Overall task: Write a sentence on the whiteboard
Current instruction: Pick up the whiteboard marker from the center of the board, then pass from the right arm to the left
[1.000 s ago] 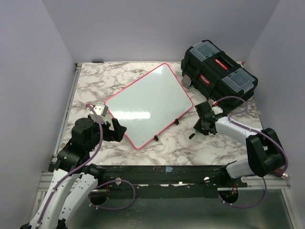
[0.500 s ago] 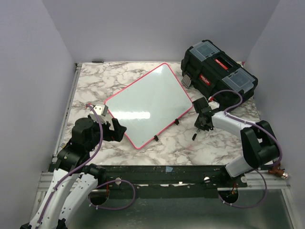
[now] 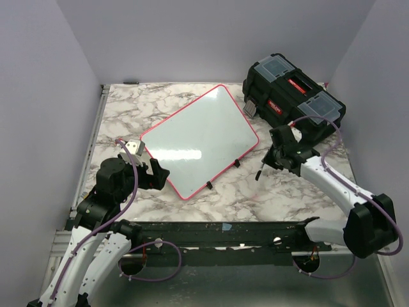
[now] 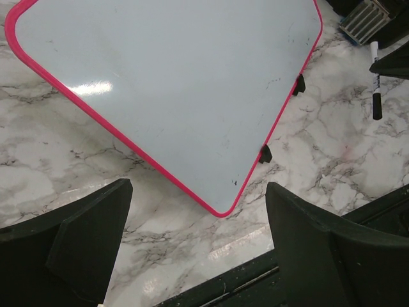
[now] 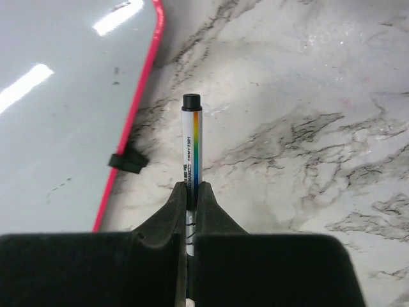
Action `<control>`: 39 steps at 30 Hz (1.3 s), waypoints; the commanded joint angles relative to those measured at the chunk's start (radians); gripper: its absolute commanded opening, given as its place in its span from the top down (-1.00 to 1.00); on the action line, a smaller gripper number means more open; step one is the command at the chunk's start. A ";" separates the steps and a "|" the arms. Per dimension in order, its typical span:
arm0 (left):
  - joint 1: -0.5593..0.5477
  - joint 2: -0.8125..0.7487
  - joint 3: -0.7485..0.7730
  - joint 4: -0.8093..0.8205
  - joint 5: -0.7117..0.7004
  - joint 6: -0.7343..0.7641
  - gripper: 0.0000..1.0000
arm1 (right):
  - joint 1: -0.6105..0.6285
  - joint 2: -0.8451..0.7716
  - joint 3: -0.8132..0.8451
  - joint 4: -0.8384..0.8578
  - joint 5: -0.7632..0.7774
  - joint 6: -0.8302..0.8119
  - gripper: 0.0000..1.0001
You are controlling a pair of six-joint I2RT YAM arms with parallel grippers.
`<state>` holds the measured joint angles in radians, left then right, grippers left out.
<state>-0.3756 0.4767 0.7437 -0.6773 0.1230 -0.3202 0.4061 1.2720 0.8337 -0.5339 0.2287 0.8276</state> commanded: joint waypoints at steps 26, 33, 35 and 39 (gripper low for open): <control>-0.483 0.144 0.065 0.385 -0.297 -0.041 -0.67 | 0.007 -0.057 0.313 -0.224 -0.293 0.389 0.99; -0.612 0.237 -0.001 0.693 -0.299 0.117 -0.64 | 0.007 0.005 0.383 -0.308 -0.338 0.393 0.99; -0.615 0.276 -0.005 0.760 -0.262 0.130 -0.62 | 0.006 0.003 0.375 -0.300 -0.346 0.410 0.99; -0.617 0.369 0.018 0.828 -0.242 0.114 -0.62 | 0.006 -0.001 0.357 -0.289 -0.366 0.428 0.99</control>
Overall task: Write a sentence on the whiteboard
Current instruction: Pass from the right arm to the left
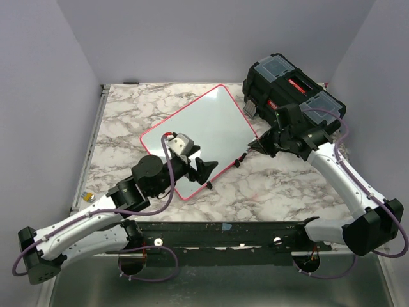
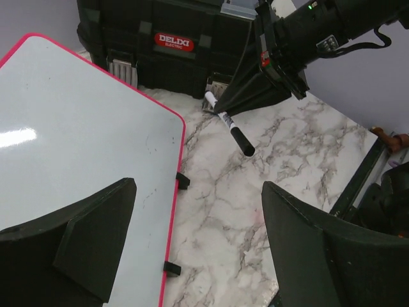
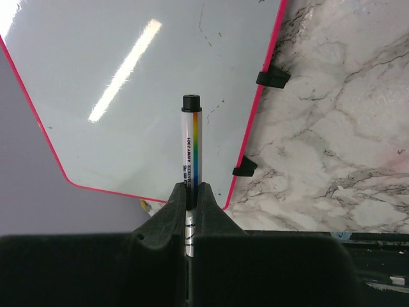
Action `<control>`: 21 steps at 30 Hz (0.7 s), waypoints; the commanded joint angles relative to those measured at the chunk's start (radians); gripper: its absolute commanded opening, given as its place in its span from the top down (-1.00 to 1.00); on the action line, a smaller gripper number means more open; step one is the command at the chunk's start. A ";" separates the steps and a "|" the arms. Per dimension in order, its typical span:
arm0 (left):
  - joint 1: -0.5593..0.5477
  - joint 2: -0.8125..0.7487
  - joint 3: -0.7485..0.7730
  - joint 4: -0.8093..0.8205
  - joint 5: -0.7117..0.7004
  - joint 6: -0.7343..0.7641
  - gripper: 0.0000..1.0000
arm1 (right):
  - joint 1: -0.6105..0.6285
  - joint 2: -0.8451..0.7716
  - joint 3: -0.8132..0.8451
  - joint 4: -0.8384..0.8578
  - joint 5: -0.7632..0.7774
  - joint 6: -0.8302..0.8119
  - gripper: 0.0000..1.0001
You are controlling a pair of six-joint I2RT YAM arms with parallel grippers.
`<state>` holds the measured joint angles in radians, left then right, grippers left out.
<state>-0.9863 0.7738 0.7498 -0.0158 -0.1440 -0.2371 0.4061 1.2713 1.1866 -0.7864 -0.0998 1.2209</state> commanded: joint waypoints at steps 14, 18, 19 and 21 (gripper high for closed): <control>-0.021 0.305 0.124 0.220 0.089 -0.122 -0.43 | 0.008 -0.009 0.005 -0.044 -0.027 0.074 0.99; -0.035 0.349 0.151 0.213 0.069 -0.156 -0.38 | 0.008 -0.001 0.019 -0.061 -0.024 0.078 0.99; -0.038 0.362 0.160 0.206 0.062 -0.165 -0.37 | 0.008 -0.001 0.020 -0.063 -0.026 0.081 0.99; -0.047 0.388 0.184 0.180 0.045 -0.180 -0.34 | 0.008 -0.003 0.018 -0.063 -0.024 0.087 0.99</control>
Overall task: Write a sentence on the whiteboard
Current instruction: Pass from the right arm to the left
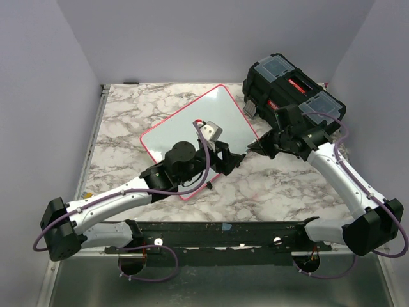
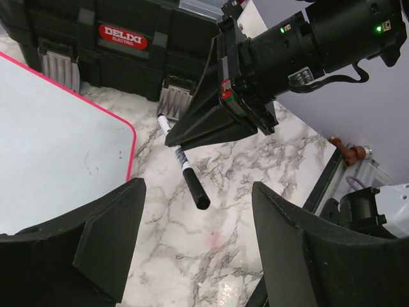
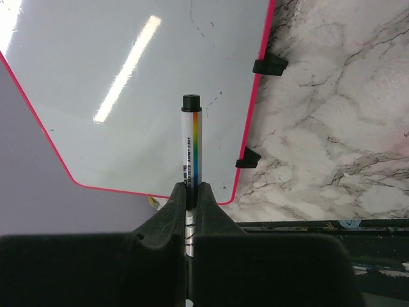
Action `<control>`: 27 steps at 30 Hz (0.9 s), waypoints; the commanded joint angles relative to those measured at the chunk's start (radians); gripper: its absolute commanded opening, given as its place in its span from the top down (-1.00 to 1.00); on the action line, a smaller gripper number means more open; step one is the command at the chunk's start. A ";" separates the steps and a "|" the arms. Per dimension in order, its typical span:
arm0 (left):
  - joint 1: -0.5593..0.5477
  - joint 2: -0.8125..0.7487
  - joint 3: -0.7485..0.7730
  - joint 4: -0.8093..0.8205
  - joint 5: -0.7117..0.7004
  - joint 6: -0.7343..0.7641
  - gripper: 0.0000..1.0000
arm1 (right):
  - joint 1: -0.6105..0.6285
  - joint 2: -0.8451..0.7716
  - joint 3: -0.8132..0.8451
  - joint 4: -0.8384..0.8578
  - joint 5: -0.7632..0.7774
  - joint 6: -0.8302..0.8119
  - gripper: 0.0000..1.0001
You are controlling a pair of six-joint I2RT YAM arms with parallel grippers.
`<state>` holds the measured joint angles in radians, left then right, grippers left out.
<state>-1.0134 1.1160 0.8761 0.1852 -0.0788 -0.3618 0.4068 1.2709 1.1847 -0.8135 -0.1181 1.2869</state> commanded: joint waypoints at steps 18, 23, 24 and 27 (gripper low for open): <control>-0.079 0.200 0.208 -0.253 -0.169 -0.186 -0.10 | 0.006 0.015 0.053 -0.096 -0.002 0.059 0.99; -0.102 0.231 0.233 -0.284 -0.227 -0.169 -0.04 | 0.007 0.015 0.058 -0.101 -0.005 0.059 0.99; -0.104 0.237 0.238 -0.289 -0.232 -0.167 -0.04 | 0.007 0.015 0.058 -0.102 -0.005 0.058 0.99; -0.118 0.270 0.264 -0.300 -0.246 -0.157 -0.02 | 0.007 0.015 0.049 -0.098 -0.009 0.060 0.99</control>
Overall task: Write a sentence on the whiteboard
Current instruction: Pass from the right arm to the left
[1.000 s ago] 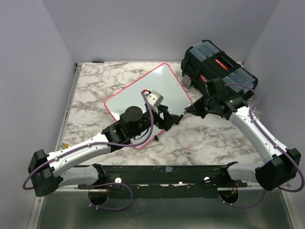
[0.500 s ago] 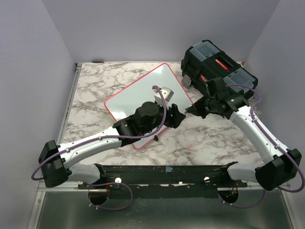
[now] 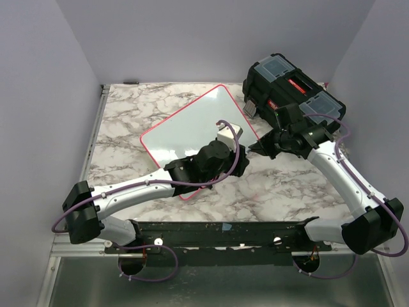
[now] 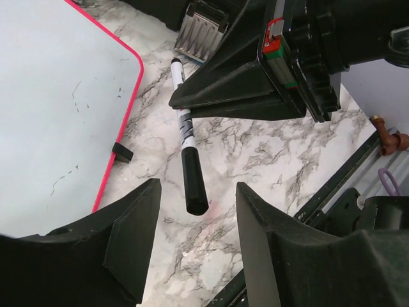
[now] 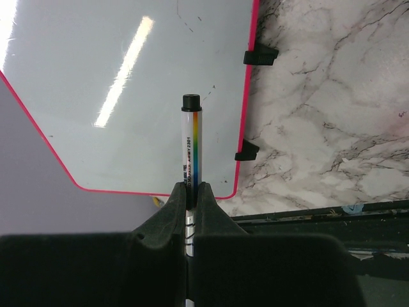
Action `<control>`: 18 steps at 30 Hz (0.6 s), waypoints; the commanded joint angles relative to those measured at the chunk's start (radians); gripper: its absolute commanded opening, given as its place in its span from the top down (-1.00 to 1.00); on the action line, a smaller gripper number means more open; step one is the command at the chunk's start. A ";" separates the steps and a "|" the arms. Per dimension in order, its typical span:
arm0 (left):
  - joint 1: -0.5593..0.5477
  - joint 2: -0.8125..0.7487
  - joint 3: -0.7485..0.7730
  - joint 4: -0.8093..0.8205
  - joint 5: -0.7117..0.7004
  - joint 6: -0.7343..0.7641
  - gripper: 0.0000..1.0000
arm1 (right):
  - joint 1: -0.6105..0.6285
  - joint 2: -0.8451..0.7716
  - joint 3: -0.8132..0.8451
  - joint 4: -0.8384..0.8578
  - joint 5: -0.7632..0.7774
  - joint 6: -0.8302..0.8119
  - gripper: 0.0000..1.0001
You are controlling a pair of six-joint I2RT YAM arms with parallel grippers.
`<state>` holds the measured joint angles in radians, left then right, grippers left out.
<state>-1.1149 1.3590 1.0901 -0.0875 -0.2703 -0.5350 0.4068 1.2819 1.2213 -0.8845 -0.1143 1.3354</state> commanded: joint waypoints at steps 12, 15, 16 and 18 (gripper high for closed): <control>-0.023 0.033 0.047 -0.006 -0.064 0.017 0.25 | 0.007 0.002 0.004 -0.018 -0.020 0.013 0.99; -0.023 0.035 0.043 0.004 -0.064 0.018 0.32 | 0.007 0.002 0.001 -0.018 -0.022 0.015 0.99; -0.023 0.038 0.044 0.007 -0.063 0.018 0.36 | 0.007 0.002 0.001 -0.014 -0.027 0.012 0.99; -0.023 0.041 0.045 0.012 -0.060 0.018 0.48 | 0.007 0.005 0.005 -0.016 -0.031 0.010 0.99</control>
<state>-1.1301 1.3849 1.1145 -0.0994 -0.3069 -0.5243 0.4068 1.2819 1.2213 -0.8845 -0.1219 1.3357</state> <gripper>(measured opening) 0.323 0.034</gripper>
